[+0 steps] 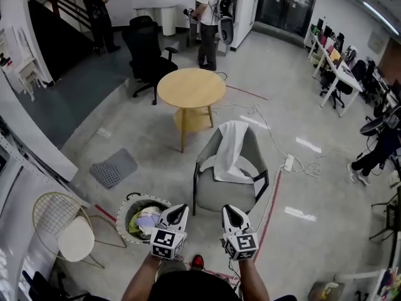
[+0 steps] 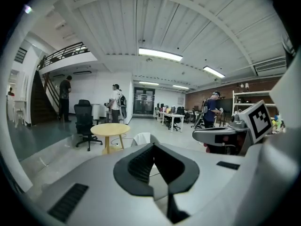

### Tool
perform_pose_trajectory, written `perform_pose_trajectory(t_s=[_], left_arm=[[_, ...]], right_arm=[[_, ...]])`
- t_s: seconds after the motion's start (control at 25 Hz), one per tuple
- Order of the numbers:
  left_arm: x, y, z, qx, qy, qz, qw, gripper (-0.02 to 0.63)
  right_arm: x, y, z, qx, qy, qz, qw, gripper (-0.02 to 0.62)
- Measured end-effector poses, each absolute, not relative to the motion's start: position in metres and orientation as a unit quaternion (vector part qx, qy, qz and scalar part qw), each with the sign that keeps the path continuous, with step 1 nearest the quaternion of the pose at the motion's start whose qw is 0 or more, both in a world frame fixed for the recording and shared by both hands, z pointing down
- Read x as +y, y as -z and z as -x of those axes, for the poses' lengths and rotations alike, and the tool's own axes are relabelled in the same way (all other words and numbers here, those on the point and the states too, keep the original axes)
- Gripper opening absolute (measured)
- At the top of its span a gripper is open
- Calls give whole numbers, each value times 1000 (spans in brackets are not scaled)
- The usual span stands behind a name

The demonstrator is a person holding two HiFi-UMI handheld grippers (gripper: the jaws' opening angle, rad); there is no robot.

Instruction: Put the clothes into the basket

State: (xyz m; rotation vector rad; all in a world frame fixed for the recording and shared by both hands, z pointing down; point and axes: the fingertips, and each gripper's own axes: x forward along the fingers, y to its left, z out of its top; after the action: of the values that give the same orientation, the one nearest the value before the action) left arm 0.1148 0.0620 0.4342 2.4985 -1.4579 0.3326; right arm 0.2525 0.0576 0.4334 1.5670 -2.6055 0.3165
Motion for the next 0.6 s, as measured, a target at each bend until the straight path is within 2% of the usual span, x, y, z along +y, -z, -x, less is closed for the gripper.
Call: perform_pose_trajectory(t_s=[0.6], left_arm=[[-28,-456,-193,-412,-139,-894,112,6]], right_arm=[[-1,-466,-334,-802,-115,-585,42,40]])
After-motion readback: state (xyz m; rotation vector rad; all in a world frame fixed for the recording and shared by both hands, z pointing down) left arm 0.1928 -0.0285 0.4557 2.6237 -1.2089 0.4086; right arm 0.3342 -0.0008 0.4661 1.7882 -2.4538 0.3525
